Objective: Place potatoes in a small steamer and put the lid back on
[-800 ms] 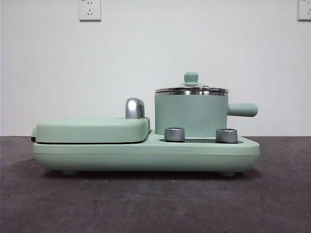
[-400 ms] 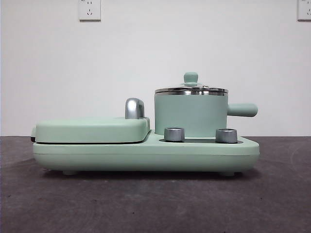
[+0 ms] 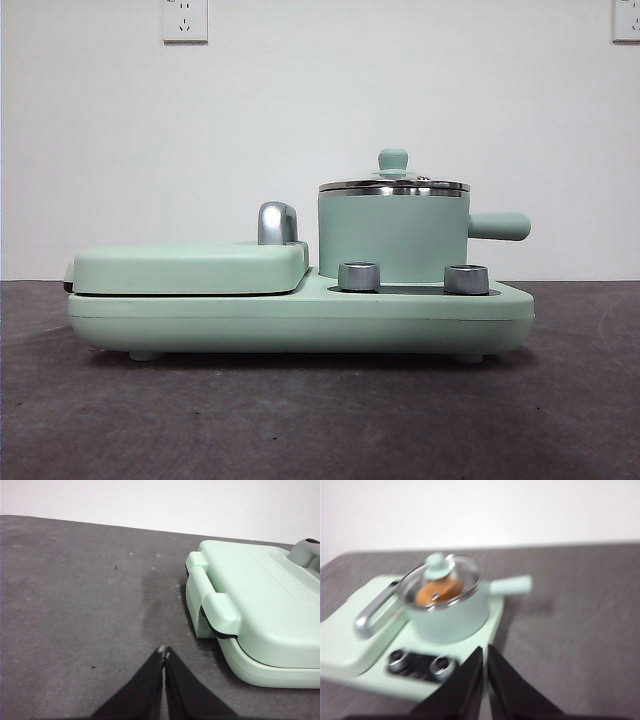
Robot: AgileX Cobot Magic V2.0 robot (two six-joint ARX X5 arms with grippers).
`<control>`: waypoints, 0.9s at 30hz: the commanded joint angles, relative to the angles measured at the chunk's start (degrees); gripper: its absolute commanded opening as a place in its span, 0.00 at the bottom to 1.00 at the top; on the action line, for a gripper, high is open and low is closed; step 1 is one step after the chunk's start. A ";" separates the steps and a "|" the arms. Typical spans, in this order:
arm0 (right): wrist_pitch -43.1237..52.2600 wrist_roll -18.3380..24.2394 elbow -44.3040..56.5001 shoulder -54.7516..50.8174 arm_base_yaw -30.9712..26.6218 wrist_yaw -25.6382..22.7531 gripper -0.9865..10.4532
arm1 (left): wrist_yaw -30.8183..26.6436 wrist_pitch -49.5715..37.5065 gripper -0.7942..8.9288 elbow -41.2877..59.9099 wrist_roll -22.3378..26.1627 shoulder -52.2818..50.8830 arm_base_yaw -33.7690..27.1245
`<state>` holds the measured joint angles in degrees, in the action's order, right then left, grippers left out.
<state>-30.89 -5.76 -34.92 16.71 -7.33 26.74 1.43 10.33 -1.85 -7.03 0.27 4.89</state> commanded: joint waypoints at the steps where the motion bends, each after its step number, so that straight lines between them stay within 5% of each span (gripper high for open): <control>1: 8.35 0.68 6.47 -3.37 -0.96 -1.16 0.10 | -0.17 0.39 0.09 1.11 0.33 -0.09 -0.04; 10: 22.45 1.64 23.58 -12.15 -0.74 -14.40 0.10 | -0.15 0.39 0.09 1.11 0.33 -0.09 -0.04; 17: 24.83 1.99 31.80 -15.67 1.77 -23.98 0.10 | -0.17 0.37 0.09 1.11 0.33 -0.09 -0.04; 27: 20.92 3.28 34.25 -16.50 3.15 -23.76 0.10 | -0.17 0.39 0.09 1.07 0.33 -0.09 -0.04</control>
<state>-9.69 -3.38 -0.95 0.30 -4.16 2.83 1.43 10.33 -1.85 -7.03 0.27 4.89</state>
